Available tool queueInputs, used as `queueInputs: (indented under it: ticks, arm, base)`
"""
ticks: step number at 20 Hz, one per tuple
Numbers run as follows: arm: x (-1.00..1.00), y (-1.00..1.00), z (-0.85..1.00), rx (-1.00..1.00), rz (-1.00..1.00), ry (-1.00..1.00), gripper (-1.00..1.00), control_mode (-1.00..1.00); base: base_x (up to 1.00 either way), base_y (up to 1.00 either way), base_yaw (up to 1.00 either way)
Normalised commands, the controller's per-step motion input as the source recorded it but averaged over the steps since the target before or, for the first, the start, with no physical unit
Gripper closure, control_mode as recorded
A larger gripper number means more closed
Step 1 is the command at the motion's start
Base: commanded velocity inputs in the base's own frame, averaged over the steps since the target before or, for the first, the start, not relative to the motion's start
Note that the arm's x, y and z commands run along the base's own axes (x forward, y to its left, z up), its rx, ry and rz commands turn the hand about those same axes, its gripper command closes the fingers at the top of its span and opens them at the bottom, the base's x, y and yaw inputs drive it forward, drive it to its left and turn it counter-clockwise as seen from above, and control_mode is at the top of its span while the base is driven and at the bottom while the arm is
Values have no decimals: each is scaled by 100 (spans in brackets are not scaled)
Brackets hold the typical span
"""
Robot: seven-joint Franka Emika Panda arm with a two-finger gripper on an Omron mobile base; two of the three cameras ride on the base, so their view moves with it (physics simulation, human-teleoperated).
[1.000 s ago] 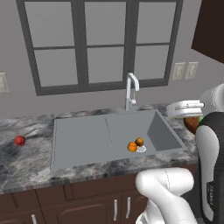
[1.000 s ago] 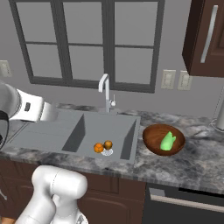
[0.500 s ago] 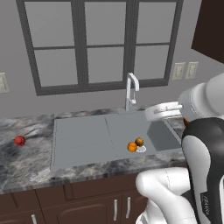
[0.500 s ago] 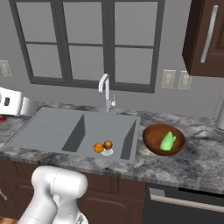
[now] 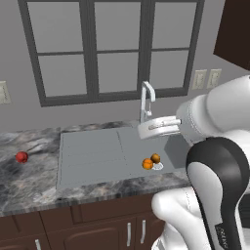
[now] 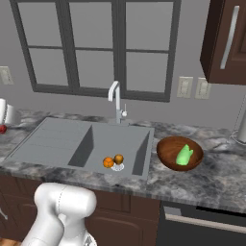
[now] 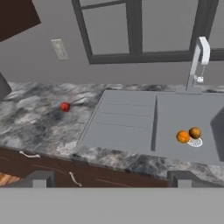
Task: There is a mixed pile of frozen fruits and vegetables on the counter. Locate all the frozen vegetables and place the items in a bowl on the counter. Take all the frozen fruits and defrost them in a running sink.
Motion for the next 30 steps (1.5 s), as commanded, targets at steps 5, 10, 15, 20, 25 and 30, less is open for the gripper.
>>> queueInputs:
  ticks: [5, 10, 15, 20, 25, 30]
  arm:
    - [0, 49, -7, 4, 7, 0, -100, -100]
    - [0, 47, -6, 5, 8, 1, -100, -100]
    - [1, 50, -6, 1, 8, 0, -100, -100]
    - [6, 9, -2, 0, 7, 3, -100, -100]
    - [12, 7, 8, -9, 6, 1, -100, -100]
    - [23, 32, 10, -17, 2, -5, -100, -100]
  base:
    - [0, 0, 0]
    - [0, 0, 0]
    - [0, 0, 0]
    - [0, 0, 0]
    - [0, 0, 0]
    - [0, 0, 0]
